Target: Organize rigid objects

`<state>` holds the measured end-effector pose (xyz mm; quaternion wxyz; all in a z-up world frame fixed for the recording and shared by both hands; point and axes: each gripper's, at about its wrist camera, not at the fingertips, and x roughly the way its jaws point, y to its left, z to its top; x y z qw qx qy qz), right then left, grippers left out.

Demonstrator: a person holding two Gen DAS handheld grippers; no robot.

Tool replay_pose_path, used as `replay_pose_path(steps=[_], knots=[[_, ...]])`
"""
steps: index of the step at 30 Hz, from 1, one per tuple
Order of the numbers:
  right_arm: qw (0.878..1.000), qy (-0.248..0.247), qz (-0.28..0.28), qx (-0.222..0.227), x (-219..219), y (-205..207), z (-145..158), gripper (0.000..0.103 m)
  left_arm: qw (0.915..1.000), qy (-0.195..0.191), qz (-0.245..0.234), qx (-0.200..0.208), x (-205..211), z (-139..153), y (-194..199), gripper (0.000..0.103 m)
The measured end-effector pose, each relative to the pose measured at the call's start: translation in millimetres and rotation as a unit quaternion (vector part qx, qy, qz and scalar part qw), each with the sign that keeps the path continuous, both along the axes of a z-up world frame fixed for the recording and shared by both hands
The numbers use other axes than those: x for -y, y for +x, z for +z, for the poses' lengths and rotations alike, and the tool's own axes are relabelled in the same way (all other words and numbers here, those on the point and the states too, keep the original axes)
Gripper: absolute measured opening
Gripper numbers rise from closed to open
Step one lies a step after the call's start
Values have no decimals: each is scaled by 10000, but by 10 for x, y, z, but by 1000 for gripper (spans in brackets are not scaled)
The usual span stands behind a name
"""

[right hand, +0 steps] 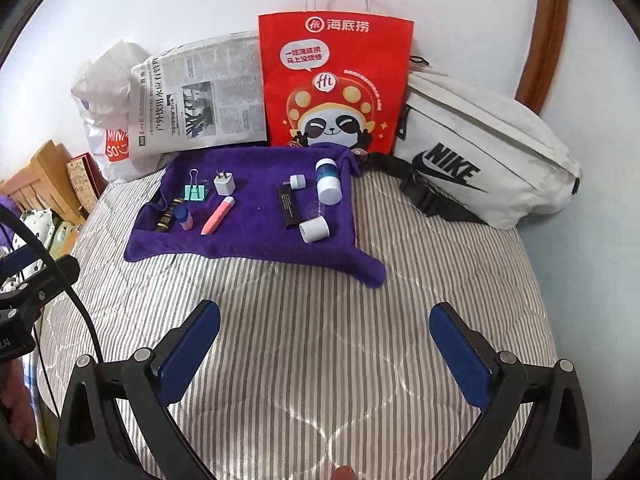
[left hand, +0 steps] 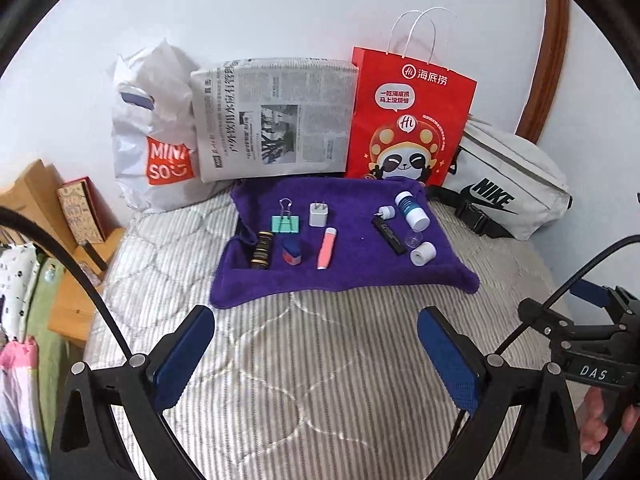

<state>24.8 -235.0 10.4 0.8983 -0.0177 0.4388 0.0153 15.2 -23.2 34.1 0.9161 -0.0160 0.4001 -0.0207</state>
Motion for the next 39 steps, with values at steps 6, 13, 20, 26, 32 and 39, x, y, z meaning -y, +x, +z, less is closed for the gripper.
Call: replay_pose_path(steps=[6, 13, 20, 26, 32, 39], knots=[[9999, -83, 54, 64, -58, -74, 44, 103, 10000, -17, 3, -1, -34, 10, -75, 102], [9999, -76, 49, 60, -84, -101, 52, 103, 10000, 47, -5, -23, -39, -3, -131, 102], [10000, -79, 32, 47, -65, -110, 45, 103, 10000, 38, -4, -48, -43, -11, -137, 102], [9999, -68, 18, 81, -49, -122, 81, 103, 9999, 57, -41, -74, -36, -25, -141, 102], [9999, -60, -8, 105, -30, -137, 115, 103, 9999, 89, -79, -104, -21, -39, -153, 102], [9999, -41, -42, 115, -3, -135, 136, 103, 9998, 105, -80, -147, -53, -49, -138, 102]])
